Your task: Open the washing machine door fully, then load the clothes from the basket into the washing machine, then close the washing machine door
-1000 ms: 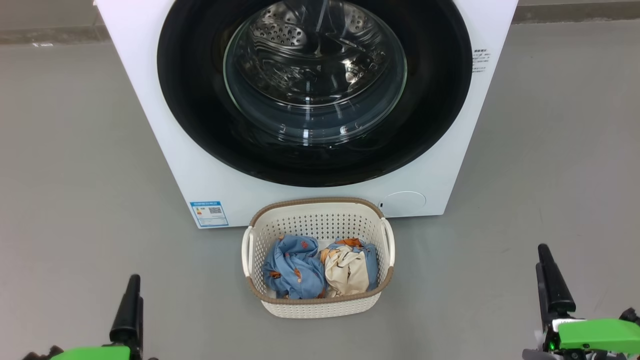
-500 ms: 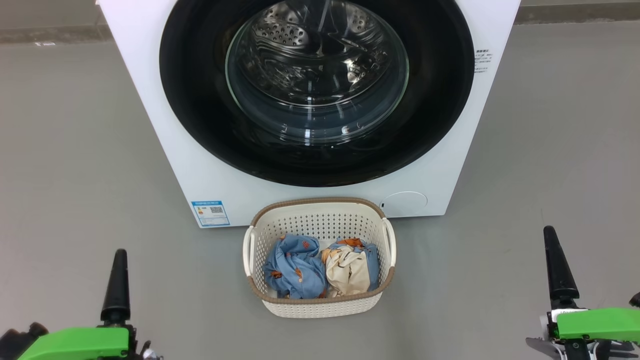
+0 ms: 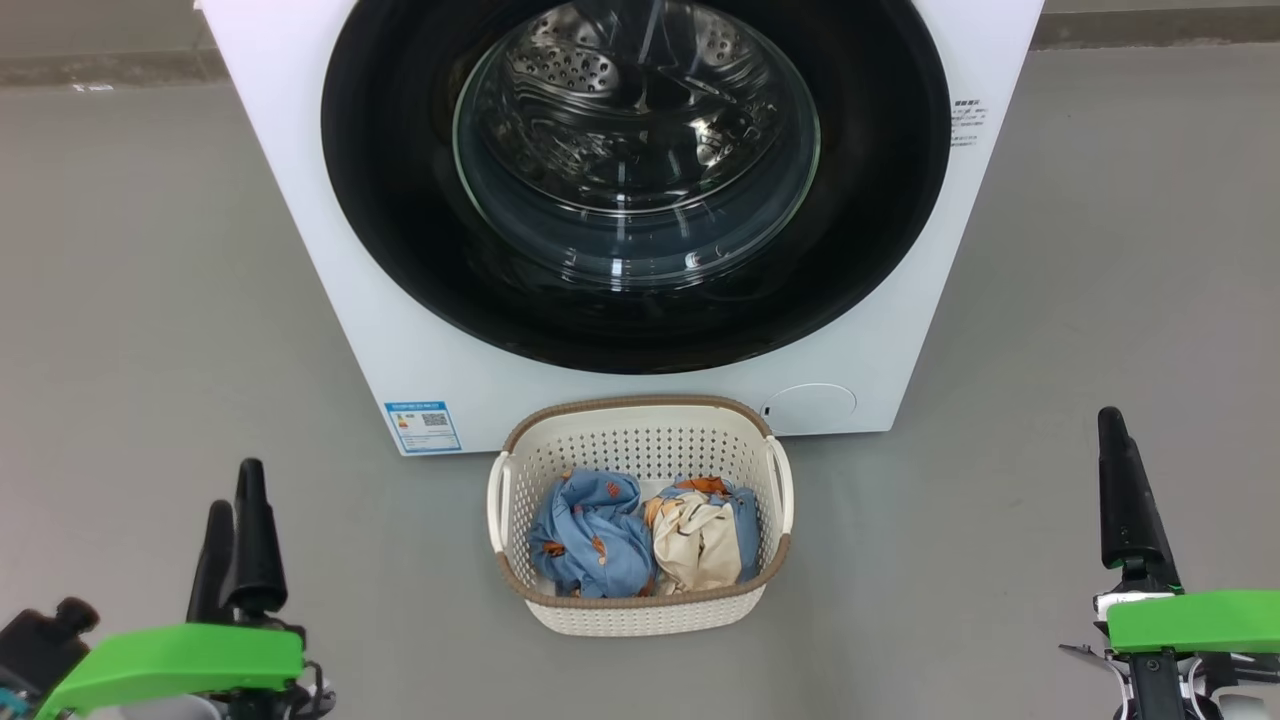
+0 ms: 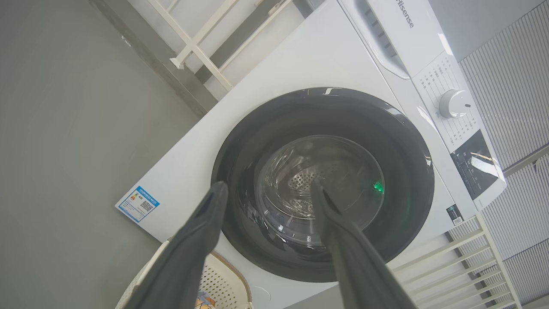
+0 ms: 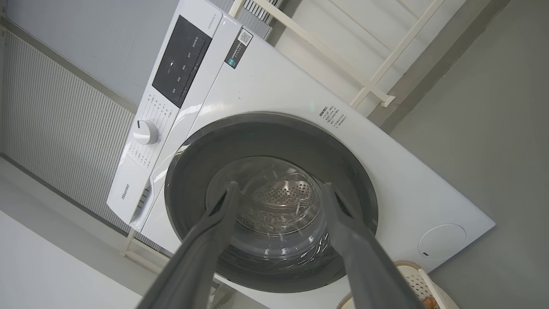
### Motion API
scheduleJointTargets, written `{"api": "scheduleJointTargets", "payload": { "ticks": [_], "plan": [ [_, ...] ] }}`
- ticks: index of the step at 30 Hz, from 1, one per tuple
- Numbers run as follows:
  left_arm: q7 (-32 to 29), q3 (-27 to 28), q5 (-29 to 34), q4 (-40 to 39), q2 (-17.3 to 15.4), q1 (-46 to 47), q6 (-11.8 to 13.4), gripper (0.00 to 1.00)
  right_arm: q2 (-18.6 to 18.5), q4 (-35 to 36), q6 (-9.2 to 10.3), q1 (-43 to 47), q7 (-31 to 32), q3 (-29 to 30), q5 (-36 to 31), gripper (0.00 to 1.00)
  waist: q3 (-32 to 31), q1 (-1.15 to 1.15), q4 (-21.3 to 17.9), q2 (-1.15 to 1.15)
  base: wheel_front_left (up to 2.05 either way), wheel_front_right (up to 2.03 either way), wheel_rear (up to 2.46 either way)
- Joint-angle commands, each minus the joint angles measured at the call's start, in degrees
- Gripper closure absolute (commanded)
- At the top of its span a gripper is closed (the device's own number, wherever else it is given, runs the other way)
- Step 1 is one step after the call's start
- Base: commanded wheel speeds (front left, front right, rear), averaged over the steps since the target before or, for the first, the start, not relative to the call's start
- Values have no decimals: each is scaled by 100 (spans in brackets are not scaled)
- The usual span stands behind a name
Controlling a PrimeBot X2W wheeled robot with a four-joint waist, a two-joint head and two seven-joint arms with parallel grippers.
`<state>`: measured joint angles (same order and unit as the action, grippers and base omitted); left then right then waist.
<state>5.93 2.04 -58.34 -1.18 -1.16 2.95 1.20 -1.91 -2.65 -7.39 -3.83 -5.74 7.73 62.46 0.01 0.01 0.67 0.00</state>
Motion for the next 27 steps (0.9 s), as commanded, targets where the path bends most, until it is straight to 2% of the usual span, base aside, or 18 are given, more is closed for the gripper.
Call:
{"api": "scheduleJointTargets", "payload": {
  "ticks": [1, 10, 19, 27],
  "plan": [
    [72, 48, 295, -268, -118, 275, 79, 0, -65, 270, -6, -281, -76, -116, -290, 0, -3, 0, 2, 0, 0, 0, 0],
    [220, -299, 1638, -437, -127, 264, 439, 0, -71, 417, -7, -278, -226, -229, -1133, 0, -6, 0, 16, 0, 0, 0, 0],
    [369, -730, 2991, -518, -137, 256, 993, 0, -77, 235, -7, -241, -378, -373, -2182, 0, -12, 0, 22, 0, 0, 0, 0],
    [500, -1122, 3920, -418, -148, 263, 1169, 0, -82, -51, -8, -267, -512, -398, -2883, 0, -7, 0, 20, 0, 0, 0, 0]
  ]
}}
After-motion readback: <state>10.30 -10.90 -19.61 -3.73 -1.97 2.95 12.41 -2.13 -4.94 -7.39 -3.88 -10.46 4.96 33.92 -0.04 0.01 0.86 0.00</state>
